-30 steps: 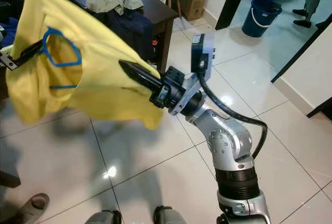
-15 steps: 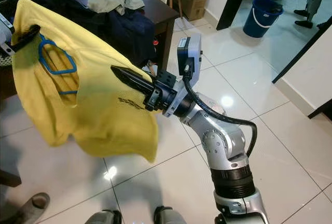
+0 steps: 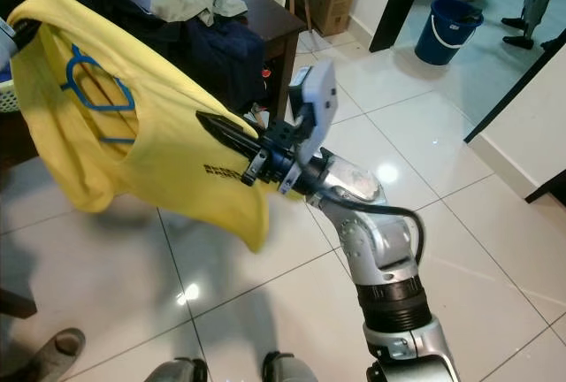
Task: Hang hanger
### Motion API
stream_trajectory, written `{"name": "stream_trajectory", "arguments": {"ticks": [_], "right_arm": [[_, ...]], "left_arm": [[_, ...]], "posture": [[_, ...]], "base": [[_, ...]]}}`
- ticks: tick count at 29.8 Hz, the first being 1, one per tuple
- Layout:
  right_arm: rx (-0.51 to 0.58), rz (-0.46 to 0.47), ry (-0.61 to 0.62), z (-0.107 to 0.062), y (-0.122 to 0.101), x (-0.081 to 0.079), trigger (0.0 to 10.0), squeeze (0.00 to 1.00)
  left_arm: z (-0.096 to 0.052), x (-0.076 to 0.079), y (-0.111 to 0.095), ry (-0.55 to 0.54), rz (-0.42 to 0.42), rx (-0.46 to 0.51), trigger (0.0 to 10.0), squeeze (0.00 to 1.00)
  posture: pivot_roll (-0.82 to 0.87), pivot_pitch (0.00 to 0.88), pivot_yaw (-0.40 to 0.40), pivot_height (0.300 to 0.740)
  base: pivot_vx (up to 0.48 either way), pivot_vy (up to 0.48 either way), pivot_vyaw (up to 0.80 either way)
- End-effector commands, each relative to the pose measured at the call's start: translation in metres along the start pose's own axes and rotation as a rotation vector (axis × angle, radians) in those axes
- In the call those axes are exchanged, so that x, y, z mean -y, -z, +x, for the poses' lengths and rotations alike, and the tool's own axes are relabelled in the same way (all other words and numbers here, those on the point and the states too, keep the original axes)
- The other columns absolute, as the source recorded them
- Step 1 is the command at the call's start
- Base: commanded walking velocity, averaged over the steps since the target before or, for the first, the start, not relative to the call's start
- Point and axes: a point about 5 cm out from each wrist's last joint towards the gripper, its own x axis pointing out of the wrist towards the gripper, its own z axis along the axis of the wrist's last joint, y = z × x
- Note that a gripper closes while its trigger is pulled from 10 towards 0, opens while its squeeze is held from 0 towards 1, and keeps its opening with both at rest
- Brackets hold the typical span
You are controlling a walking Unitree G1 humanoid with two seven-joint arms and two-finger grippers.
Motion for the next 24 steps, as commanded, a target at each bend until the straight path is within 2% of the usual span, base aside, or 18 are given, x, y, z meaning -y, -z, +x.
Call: {"name": "stream_trajectory", "arguments": {"ticks": [1,7,10,12,13,15,17,20,21,23,24], "right_arm": [[-0.014,-0.032,0.0,0.001,0.0,0.0,10.0,0.0],[-0.018,-0.034,-0.024,0.001,0.0,-0.002,10.0,0.0],[-0.032,-0.072,-0.041,0.001,0.0,-0.004,10.0,0.0],[-0.052,-0.072,-0.16,-0.003,0.0,-0.017,10.0,0.0],[-0.052,-0.072,-0.16,-0.003,0.0,-0.017,10.0,0.0],[-0.1,-0.077,-0.275,-0.009,0.001,-0.027,10.0,0.0],[-0.129,-0.108,-0.298,-0.01,0.002,-0.029,10.0,0.0],[-0.147,-0.141,-0.299,-0.011,0.002,-0.028,10.0,0.0],[-0.159,-0.193,-0.286,-0.009,0.002,-0.025,10.0,0.0],[-0.159,-0.193,-0.286,-0.009,0.002,-0.025,10.0,0.0],[-0.172,-0.25,-0.271,-0.007,0.001,-0.022,10.0,0.0]], "left_arm": [[0.0,-0.007,-0.008,-0.014,-0.026,0.035,10.0,0.0],[0.004,-0.013,-0.013,-0.038,-0.019,0.055,10.0,0.0],[0.008,-0.017,-0.017,-0.06,-0.014,0.075,10.0,0.0],[0.011,-0.027,-0.015,-0.124,0.047,0.055,10.0,0.0],[0.011,-0.027,-0.015,-0.124,0.047,0.055,10.0,0.0],[0.011,-0.037,-0.013,-0.176,0.084,0.039,10.0,0.0],[0.011,-0.041,-0.015,-0.191,0.085,0.042,10.0,0.0],[0.011,-0.043,-0.016,-0.184,0.074,0.045,10.0,0.0],[0.011,-0.04,-0.017,-0.136,0.038,0.049,10.0,0.0],[0.011,-0.04,-0.017,-0.136,0.038,0.049,10.0,0.0],[0.01,-0.032,-0.018,-0.033,-0.02,0.045,10.0,0.0]], "posture": [[0.12,0.063,0.017,0.74],[0.12,0.061,0.02,0.74],[0.12,0.064,0.024,0.74],[0.12,0.067,0.03,0.74],[0.12,0.067,0.03,0.74],[0.12,0.069,0.034,0.74],[0.12,0.07,0.035,0.74],[0.12,0.07,0.036,0.74],[0.12,0.07,0.038,0.74],[0.12,0.07,0.038,0.74],[0.12,0.07,0.04,0.74]], "base": [[0.0,0.0,0.0],[0.0,0.0,0.0],[0.0,0.0,0.0],[0.0,0.0,0.0],[0.0,0.0,0.0],[0.0,0.0,0.0],[0.0,0.0,0.0],[0.0,0.0,0.0],[0.0,0.0,0.0],[0.0,0.0,0.0],[0.0,0.0,0.0]]}}
